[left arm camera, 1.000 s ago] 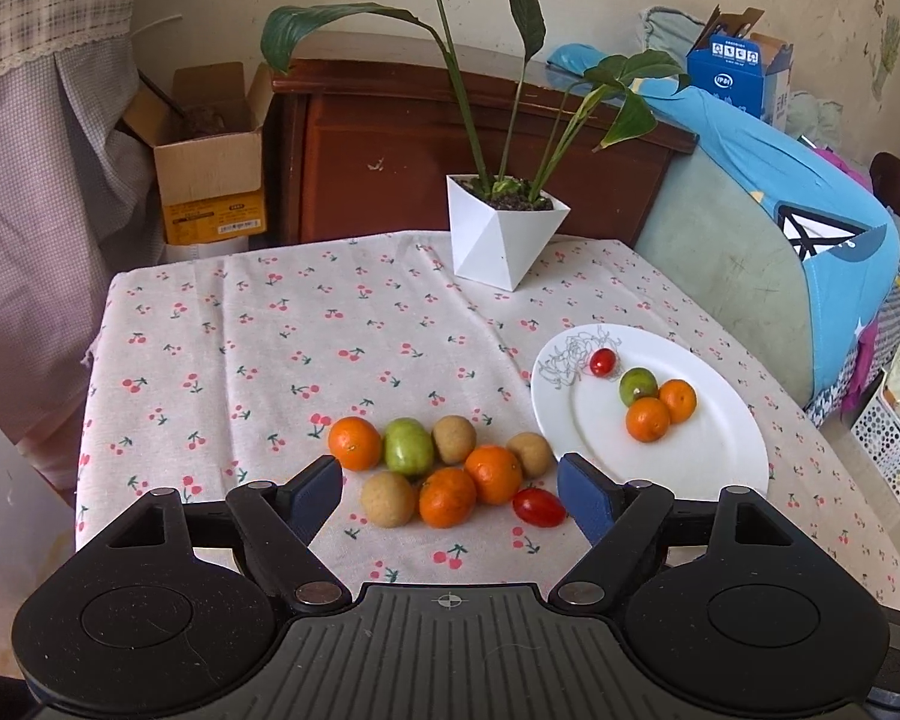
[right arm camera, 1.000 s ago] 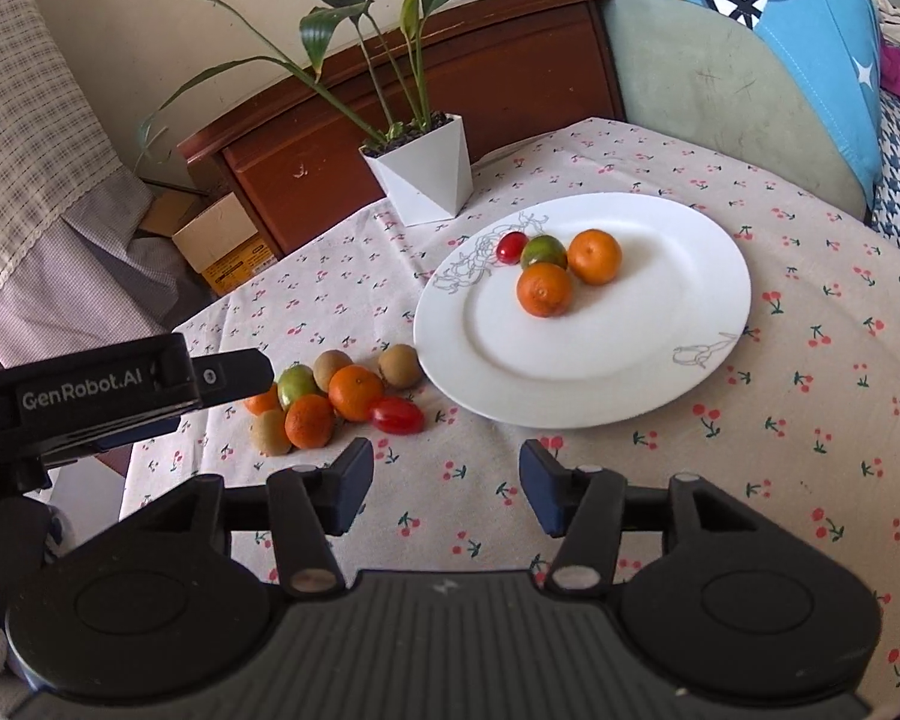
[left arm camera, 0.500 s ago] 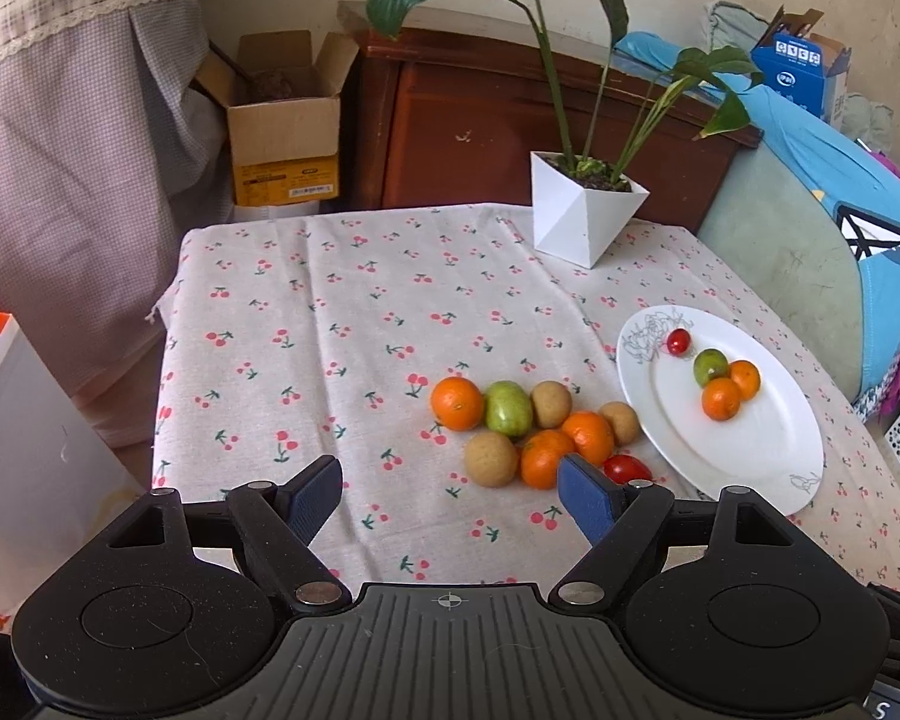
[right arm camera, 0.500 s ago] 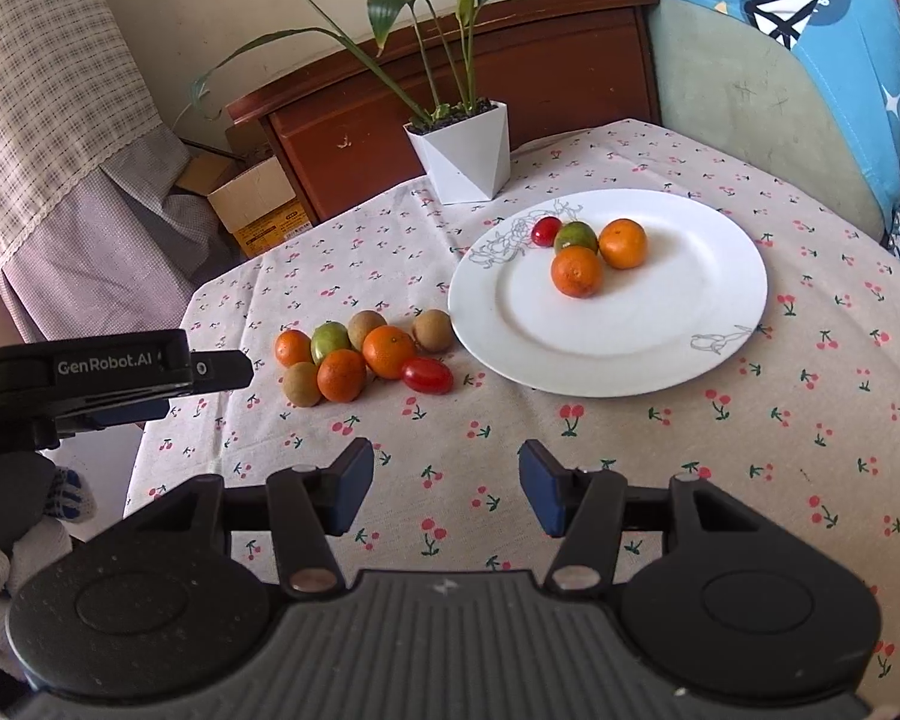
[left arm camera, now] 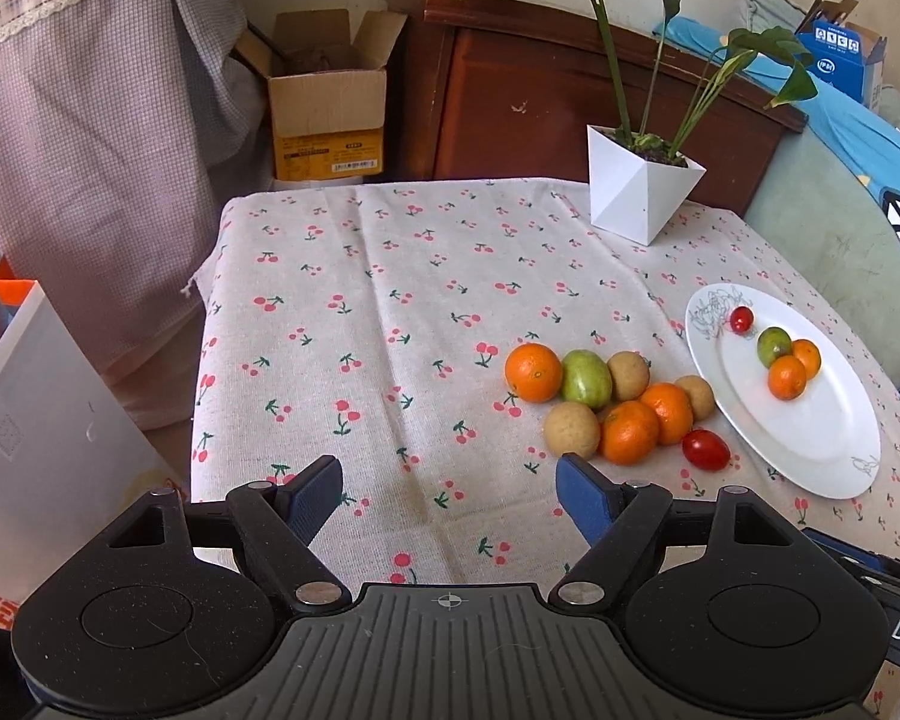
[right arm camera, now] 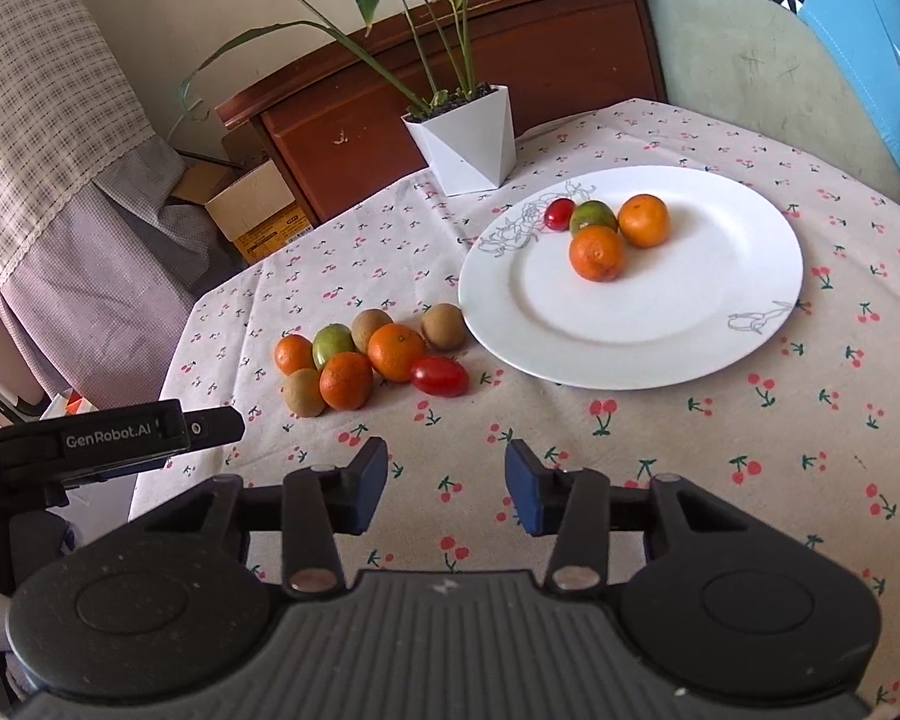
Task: Organize fruits
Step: 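Withdraw both open tools from the plate back toward the fruit cluster, then bring the right gripper to a red cherry tomato while the left gripper approaches a brown kiwi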
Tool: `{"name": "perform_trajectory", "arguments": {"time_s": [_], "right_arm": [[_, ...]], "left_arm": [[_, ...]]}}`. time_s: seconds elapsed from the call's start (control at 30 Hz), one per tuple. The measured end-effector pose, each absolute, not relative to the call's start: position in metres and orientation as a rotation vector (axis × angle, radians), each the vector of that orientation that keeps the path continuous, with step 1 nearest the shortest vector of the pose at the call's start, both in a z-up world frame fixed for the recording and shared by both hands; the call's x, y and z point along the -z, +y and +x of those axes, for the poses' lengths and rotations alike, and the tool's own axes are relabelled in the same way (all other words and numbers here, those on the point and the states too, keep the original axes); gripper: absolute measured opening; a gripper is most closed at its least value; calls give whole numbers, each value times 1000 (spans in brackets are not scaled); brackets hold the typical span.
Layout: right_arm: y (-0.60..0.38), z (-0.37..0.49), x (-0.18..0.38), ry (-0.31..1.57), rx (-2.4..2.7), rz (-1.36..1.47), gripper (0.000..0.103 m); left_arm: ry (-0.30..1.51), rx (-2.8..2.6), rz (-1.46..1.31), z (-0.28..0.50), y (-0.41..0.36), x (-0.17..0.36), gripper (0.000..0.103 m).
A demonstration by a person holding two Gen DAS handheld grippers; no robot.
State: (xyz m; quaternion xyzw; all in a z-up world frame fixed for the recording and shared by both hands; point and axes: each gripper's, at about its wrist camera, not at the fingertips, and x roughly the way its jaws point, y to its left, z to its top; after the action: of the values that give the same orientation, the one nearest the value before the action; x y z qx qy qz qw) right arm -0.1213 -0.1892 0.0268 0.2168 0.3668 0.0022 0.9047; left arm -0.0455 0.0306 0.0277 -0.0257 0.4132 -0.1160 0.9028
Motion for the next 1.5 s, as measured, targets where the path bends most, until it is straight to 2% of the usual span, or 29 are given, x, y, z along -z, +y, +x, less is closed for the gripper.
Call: {"name": "perform_trajectory", "arguments": {"time_s": [0.8, 1.3, 1.5], "right_arm": [[-183, -75, -5, 714, 0, 450, 28], [-183, -74, -6, 717, -13, 432, 27], [-188, -75, -6, 726, -8, 463, 27]], "left_arm": [[823, 333, -3, -37, 5, -8, 70], [757, 354, 8, -31, -5, -2, 64], [746, 363, 6, -29, -6, -1, 56]]}}
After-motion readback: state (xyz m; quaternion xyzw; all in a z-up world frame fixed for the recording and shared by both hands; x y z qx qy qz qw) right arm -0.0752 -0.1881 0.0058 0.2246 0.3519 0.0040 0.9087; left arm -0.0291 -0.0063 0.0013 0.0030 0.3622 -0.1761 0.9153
